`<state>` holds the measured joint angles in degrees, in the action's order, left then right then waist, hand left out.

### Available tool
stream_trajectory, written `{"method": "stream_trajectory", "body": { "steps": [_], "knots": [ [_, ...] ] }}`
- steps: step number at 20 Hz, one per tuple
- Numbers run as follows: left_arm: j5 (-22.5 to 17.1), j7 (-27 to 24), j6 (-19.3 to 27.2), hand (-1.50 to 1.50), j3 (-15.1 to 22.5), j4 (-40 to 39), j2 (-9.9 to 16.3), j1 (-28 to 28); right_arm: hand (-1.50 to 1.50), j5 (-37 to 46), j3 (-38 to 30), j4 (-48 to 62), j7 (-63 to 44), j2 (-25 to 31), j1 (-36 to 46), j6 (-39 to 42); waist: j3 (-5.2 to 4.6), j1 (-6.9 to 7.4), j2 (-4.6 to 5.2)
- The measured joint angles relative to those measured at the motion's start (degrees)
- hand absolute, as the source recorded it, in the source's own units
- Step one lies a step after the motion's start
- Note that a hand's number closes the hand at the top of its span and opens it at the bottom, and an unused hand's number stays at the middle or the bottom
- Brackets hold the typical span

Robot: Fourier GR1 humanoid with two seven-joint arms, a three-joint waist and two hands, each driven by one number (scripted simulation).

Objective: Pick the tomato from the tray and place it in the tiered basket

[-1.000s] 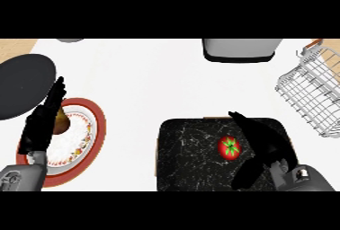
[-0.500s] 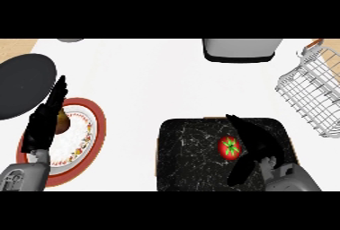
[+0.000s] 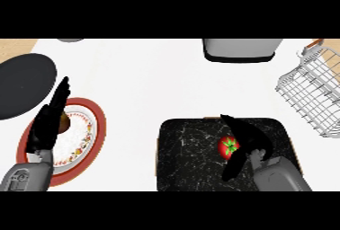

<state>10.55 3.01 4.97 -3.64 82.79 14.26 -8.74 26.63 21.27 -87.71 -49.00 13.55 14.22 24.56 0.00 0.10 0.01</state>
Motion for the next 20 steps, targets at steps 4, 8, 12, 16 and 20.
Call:
{"method": "stream_trajectory", "body": {
  "steps": [4,8,12,16,20],
  "knots": [
    [0.5,-0.36,-0.27,0.0,-0.41,-0.51,-0.03,-0.22,1.5,0.16,-0.05,0.89,0.44,-0.61,0.17,2.71,-0.4,-0.02,-0.42],
    [0.43,0.56,-0.66,0.0,-0.46,0.71,-0.08,-0.18,1.5,4.01,3.77,0.23,3.3,0.81,0.36,4.16,-0.52,-0.06,-0.54],
    [0.41,0.97,-1.37,0.0,-0.99,0.9,0.02,-0.4,1.5,5.52,3.1,0.46,4.31,-0.44,0.58,4.45,-0.5,-0.16,-0.51],
    [0.32,1.62,-1.78,0.0,-1.31,1.69,0.11,-0.09,1.5,4.26,-0.64,1.32,4.0,-2.75,0.82,2.6,-0.34,-0.04,-0.36],
    [0.35,1.23,-2.11,0.0,-0.48,1.73,-0.49,-0.76,1.5,7.79,-9.04,8.25,-4.11,-5.77,8.17,-6.31,-0.16,1.48,0.58]
  ]
}}
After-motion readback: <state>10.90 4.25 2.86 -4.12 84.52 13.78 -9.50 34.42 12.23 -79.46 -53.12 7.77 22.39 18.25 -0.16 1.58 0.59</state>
